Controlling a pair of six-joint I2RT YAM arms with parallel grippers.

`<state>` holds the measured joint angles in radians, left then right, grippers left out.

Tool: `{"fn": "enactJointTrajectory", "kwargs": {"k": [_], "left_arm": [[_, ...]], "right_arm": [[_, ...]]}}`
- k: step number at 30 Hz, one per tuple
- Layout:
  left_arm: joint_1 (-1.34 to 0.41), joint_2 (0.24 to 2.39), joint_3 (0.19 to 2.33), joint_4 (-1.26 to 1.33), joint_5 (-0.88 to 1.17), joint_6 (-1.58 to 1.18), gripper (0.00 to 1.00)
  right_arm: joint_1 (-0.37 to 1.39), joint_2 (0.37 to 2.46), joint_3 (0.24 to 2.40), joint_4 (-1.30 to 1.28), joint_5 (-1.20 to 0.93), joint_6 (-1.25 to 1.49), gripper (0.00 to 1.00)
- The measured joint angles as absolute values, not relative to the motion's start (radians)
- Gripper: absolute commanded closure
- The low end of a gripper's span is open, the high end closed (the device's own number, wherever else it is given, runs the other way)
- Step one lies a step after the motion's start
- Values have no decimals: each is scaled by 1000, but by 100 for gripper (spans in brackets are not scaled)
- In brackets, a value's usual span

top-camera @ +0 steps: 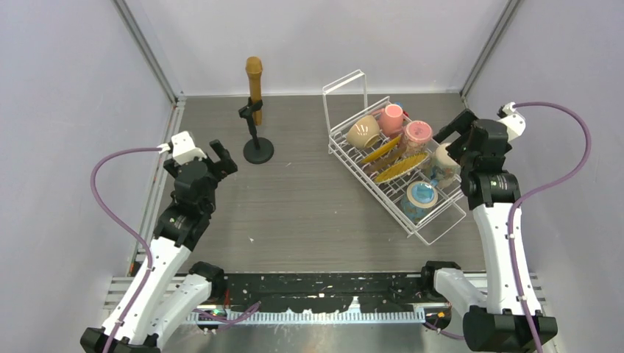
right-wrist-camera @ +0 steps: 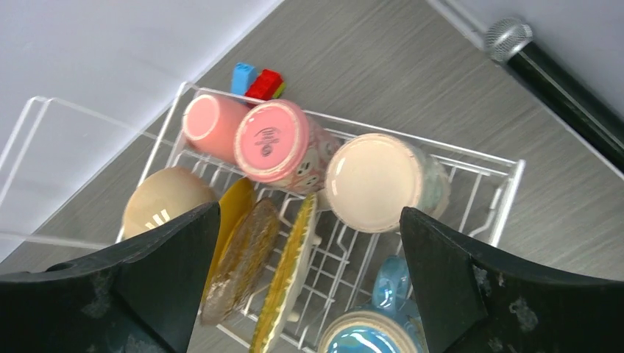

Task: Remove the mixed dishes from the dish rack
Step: Pick up the plate from the dish rack.

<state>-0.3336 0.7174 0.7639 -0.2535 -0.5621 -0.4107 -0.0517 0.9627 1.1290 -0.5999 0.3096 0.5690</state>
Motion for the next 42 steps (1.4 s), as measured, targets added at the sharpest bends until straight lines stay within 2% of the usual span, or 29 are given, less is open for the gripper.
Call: {"fn": "enactJointTrajectory", "kwargs": {"k": [8, 11, 16, 21, 26, 29, 35, 38, 40, 42], "left_arm": [[-334, 706, 746, -252, -536, -414, 1], [-334, 702, 741, -250, -527, -420, 1], [-334, 691, 702, -224, -523, -429, 1], [-334, 691, 680, -220, -531, -433, 1], [-334, 689, 680, -216, -534, -437, 1], [-334, 690, 680, -215, -534, -437, 1], [-334, 692, 680, -215, -534, -439, 1], [-334, 698, 680, -215, -533, -439, 1], [-334, 698, 680, -215, -528, -441, 1], [-334, 698, 680, -214, -520, -442, 1]], "right_arm": [[-52, 900, 1111, -589, 81, 529, 0], [-52, 955, 1174, -670, -3, 524, 6], [-52, 1022, 1197, -761, -59, 529, 23], [-30, 1108, 1194, -840, -52, 542, 34], [33, 1170, 1158, -847, 5, 563, 57], [51, 1179, 1145, -833, 27, 583, 62], [65, 1187, 1140, -804, 75, 632, 81], [63, 1186, 1140, -817, 110, 673, 84], [62, 1184, 1142, -833, 118, 681, 91], [62, 1185, 1151, -853, 121, 680, 92]]}}
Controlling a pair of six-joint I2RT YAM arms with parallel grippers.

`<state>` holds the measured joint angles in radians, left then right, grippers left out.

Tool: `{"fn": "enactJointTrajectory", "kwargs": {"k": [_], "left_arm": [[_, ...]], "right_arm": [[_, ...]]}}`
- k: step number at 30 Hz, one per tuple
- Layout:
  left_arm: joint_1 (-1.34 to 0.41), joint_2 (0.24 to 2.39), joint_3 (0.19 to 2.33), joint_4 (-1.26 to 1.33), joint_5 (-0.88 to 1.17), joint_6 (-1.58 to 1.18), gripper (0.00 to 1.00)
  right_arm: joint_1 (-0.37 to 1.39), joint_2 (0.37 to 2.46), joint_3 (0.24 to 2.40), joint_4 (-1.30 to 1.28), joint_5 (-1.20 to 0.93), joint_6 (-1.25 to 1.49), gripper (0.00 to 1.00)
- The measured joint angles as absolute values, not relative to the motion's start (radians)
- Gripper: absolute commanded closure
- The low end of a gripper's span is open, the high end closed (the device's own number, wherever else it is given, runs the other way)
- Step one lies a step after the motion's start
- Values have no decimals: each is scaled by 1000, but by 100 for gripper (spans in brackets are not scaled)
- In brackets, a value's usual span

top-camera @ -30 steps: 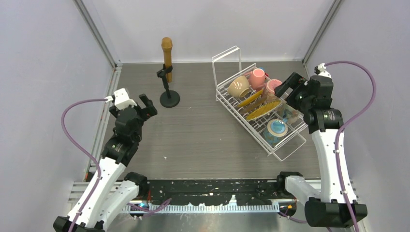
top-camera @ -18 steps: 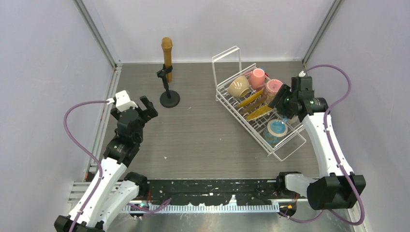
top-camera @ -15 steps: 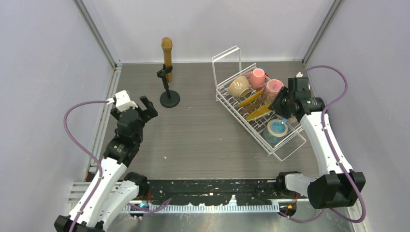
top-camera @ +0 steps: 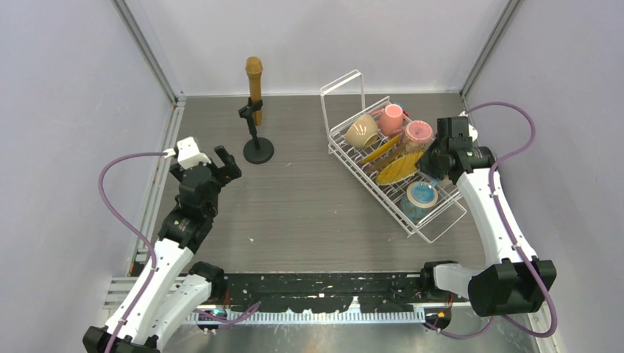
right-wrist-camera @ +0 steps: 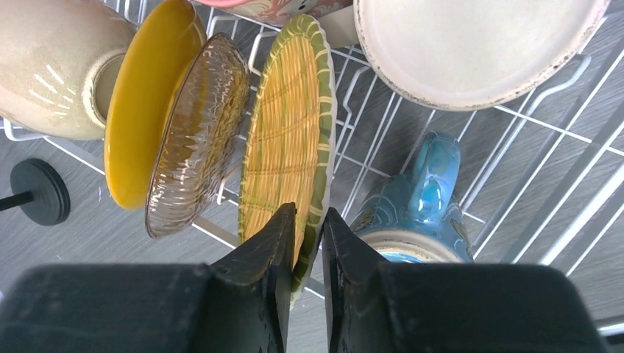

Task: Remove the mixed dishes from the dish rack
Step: Pick up the plate from the dish rack.

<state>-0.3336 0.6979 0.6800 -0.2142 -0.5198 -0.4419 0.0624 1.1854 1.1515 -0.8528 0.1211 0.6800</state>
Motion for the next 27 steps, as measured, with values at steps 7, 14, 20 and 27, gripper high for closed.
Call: {"fn": "enactJointTrajectory", "kwargs": {"k": [7, 14, 20, 27], "left_arm": [[-334, 698, 680, -214, -511, -442, 1], [-334, 698, 670, -215, -512, -442, 1], [-334, 699, 670, -214, -511, -442, 1], [-334, 730, 670, -210, -475, -452, 1]], "right_arm": [[70, 1196, 1257, -972, 166, 652, 92], [71, 1194, 1455, -1119, 255, 614, 93], [71, 1145, 1552, -1209, 340, 570, 94], [70, 877, 1376, -1028, 176, 463, 95]]}}
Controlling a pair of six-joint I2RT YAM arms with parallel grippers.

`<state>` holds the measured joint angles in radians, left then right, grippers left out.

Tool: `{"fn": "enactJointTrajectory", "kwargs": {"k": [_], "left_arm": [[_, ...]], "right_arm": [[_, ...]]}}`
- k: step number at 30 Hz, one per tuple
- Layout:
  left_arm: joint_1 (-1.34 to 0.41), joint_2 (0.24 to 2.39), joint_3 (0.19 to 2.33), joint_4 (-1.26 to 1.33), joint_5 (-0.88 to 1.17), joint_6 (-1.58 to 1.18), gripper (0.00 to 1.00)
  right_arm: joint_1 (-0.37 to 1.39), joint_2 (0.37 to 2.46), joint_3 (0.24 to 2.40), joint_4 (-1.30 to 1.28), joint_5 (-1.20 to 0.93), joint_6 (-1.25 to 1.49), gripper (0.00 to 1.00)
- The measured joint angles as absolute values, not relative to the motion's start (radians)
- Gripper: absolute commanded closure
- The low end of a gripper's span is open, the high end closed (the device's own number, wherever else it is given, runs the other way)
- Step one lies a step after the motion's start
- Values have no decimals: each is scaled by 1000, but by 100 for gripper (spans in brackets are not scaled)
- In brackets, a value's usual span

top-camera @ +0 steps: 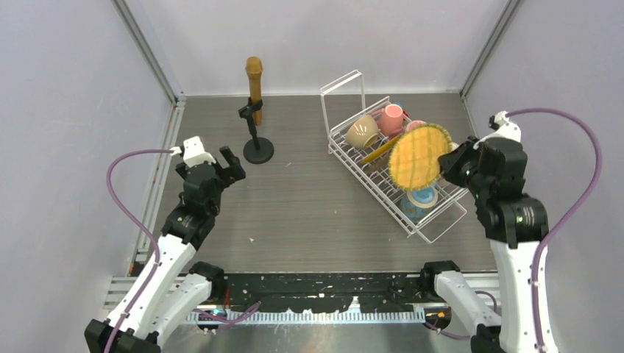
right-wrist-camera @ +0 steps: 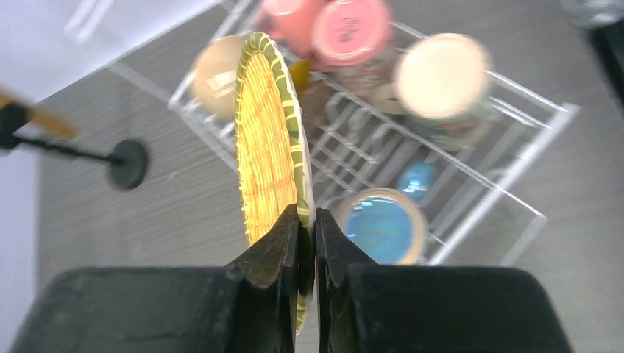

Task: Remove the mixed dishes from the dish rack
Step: Pick up the plate from the dish rack, then place the plate at the center of the board.

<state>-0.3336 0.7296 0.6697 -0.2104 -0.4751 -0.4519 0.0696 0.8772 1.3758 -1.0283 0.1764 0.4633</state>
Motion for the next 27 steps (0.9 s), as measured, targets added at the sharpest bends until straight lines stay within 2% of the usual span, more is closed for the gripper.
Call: {"fn": "enactJointTrajectory", "kwargs": {"k": [5, 9, 12, 16, 20, 27], "left_arm": [[-334, 741, 670, -206, -398, -464, 1], [-334, 728, 648, -136, -269, -490, 1], [-333, 736, 618, -32, -69, -539, 1], [-333, 842, 621, 136, 245, -646, 9], [-334, 997, 638, 277, 482, -796, 10], [-353, 1127, 641, 402, 620, -943, 16]], "right_arm": [[70, 763, 1184, -748, -157, 436, 98], [71, 830, 1102, -536, -380, 463, 99], [75, 915, 1030, -357, -511, 524, 99], [97, 1038, 948, -188, -616, 590, 99], [119, 1107, 905, -86, -697, 635, 99], [150, 1131, 888, 92, -797, 704, 99]]}}
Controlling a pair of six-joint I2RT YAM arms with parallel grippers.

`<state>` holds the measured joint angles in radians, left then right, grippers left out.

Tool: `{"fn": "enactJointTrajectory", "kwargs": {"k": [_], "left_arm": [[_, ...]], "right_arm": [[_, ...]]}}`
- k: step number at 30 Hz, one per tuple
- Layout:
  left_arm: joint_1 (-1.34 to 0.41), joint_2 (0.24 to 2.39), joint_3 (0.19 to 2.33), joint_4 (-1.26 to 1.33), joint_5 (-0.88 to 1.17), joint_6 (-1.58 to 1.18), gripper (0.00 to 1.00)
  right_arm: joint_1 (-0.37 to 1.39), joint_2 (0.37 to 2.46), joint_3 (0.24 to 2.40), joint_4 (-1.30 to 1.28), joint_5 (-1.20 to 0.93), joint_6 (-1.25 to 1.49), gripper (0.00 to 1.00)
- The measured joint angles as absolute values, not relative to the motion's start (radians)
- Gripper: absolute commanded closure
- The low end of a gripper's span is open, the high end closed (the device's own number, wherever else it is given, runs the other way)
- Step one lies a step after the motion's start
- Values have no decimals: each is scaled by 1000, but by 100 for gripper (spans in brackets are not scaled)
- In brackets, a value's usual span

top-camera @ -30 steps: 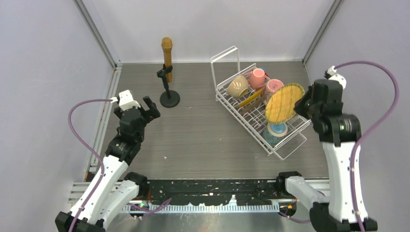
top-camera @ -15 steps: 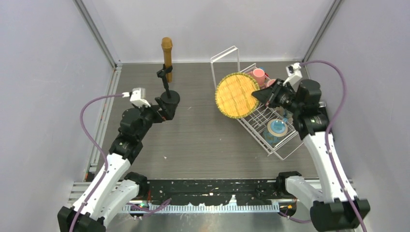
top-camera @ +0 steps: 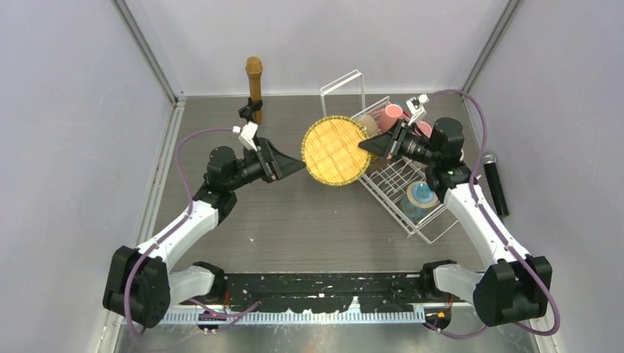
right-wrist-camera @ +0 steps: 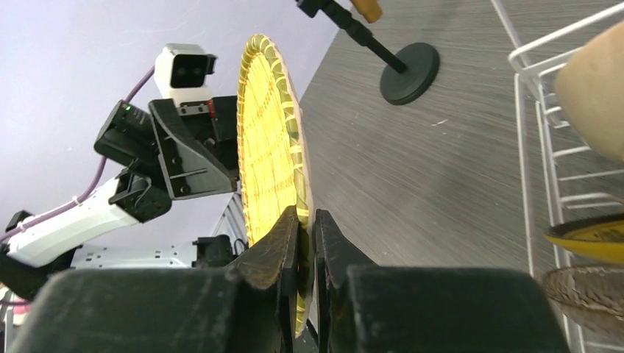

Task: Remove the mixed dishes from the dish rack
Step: Place the plate at the center of the board.

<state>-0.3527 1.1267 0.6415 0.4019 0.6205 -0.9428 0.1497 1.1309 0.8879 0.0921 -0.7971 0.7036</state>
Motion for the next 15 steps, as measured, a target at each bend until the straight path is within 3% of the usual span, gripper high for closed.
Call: {"fn": "enactJointTrajectory", "kwargs": {"k": [4, 7, 11, 13, 14, 15], "left_arm": [[-379, 1173, 659, 436, 653, -976, 22], [-386, 1192, 662, 473, 668, -1003, 33], [-387, 1211, 663, 511, 676, -1037, 66], [-387, 1222, 663, 525, 675, -1052, 93], [-387, 1228, 663, 531, 675, -1059, 100], [-387, 1234, 664, 537, 677, -1068, 100]], "right_arm": [[172, 1162, 888, 142, -828, 717, 99], [189, 1192, 888, 145, -840, 717, 99], [210, 1209, 888, 132, -843, 710, 99], [220, 1209, 888, 132, -846, 707, 98], [227, 1209, 888, 132, -849, 705, 95], [231, 1209, 888, 130, -847, 697, 83]]}}
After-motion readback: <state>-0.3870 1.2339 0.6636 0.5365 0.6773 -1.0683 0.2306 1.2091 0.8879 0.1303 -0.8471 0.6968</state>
